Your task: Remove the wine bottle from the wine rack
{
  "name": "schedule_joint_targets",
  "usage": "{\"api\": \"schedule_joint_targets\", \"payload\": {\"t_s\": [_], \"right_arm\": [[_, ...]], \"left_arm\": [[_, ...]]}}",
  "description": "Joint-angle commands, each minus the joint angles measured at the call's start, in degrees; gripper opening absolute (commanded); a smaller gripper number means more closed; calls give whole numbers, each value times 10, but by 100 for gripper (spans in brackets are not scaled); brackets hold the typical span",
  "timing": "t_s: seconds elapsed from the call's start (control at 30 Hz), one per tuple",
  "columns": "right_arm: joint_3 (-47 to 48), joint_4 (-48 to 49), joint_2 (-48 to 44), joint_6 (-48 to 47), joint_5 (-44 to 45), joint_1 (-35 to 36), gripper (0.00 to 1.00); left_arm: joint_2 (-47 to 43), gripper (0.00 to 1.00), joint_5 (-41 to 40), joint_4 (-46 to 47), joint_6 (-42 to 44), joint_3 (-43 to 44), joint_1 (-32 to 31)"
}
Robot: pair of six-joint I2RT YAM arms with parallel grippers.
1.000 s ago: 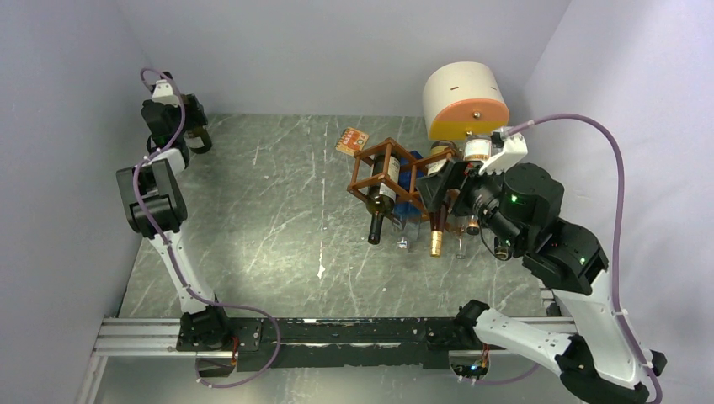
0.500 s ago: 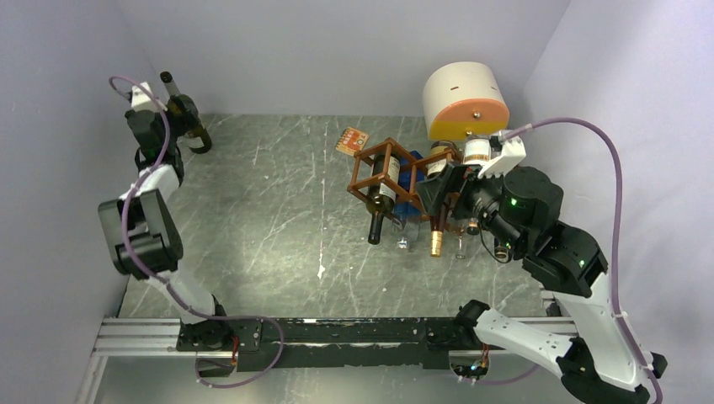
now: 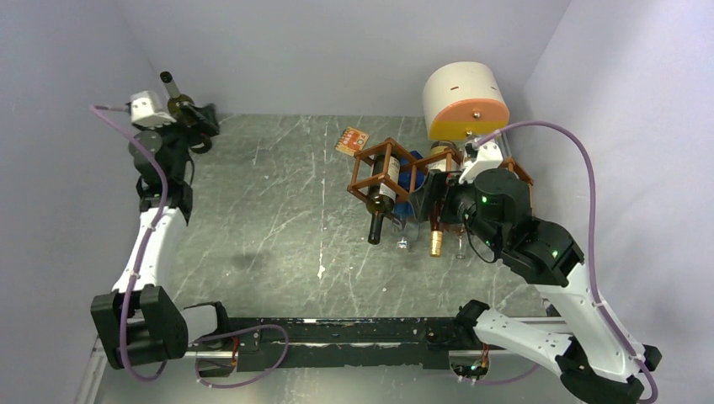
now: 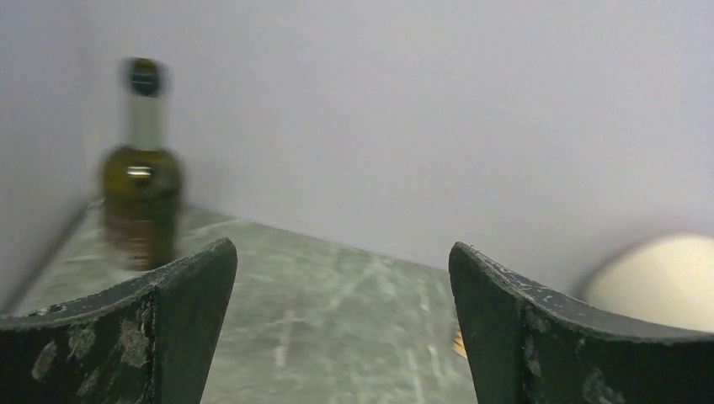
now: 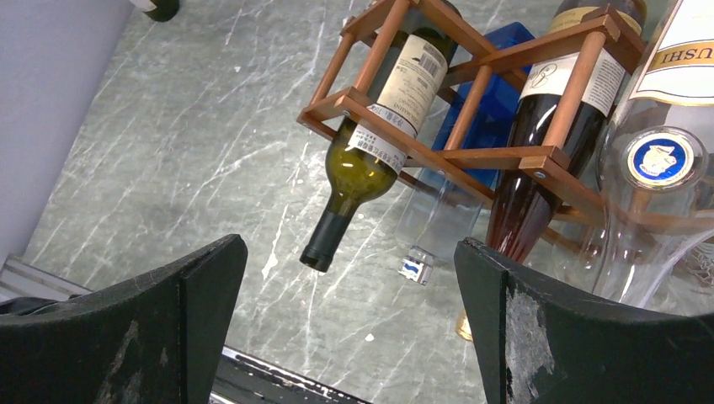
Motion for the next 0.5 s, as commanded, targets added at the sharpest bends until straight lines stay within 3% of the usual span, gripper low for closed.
{"api": "schedule_joint_targets", "payload": {"t_s": [0.0,0.2,0.47], "right_arm": [[1,4,-11,16,23,-1,100],[-62,36,-16,54,-3,-1,100],[-109,39,28,108,-2,-2,100]], "left_arm": [[-5,99,62,11,10,0,-94],[11,99,101,35,46,19,-211],[-32,99,184,57,34,-25,-248]]}}
